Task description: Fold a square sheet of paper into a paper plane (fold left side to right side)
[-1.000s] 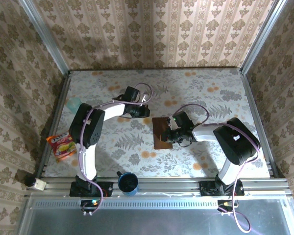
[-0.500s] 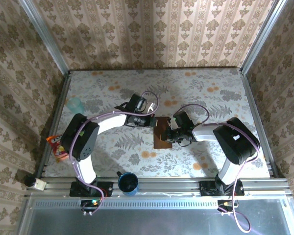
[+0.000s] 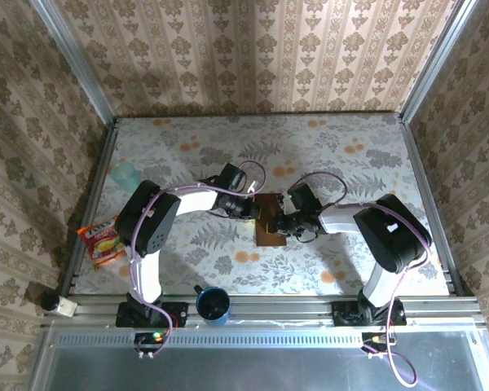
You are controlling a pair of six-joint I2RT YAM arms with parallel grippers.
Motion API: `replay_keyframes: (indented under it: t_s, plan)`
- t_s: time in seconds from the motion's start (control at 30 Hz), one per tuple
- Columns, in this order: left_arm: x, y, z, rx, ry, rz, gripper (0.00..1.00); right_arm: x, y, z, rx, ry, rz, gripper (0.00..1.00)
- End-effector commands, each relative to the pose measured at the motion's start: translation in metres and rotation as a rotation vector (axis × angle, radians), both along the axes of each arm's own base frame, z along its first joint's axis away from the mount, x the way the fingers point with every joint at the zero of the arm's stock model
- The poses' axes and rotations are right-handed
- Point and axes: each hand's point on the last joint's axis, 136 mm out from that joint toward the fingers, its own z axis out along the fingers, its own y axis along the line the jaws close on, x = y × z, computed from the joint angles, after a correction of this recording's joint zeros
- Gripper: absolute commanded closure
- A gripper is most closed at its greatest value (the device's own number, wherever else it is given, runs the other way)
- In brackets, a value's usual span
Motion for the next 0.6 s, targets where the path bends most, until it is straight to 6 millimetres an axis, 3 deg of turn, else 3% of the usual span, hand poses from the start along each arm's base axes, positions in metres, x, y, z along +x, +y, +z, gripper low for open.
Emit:
replay_keyframes:
  t_s: [0.0, 0.17, 0.3, 0.57]
  plan:
    - [-0.001, 0.005, -0.013, 0.055, 0.021, 0.013, 1.0, -0.013, -0.021, -0.025, -0.104, 0.097, -0.04, 1.0]
    - [-0.008, 0.009, -0.02, 0.075, 0.036, 0.016, 1.0, 0.002, -0.009, 0.025, 0.007, 0.028, -0.039, 0.87]
    - [-0.011, 0.009, -0.022, 0.08, 0.04, 0.02, 1.0, 0.004, -0.021, 0.052, 0.071, 0.002, -0.064, 0.8]
    - [-0.014, 0.007, -0.024, 0.092, 0.043, 0.021, 1.0, -0.019, -0.07, 0.033, -0.021, 0.089, -0.107, 0.73]
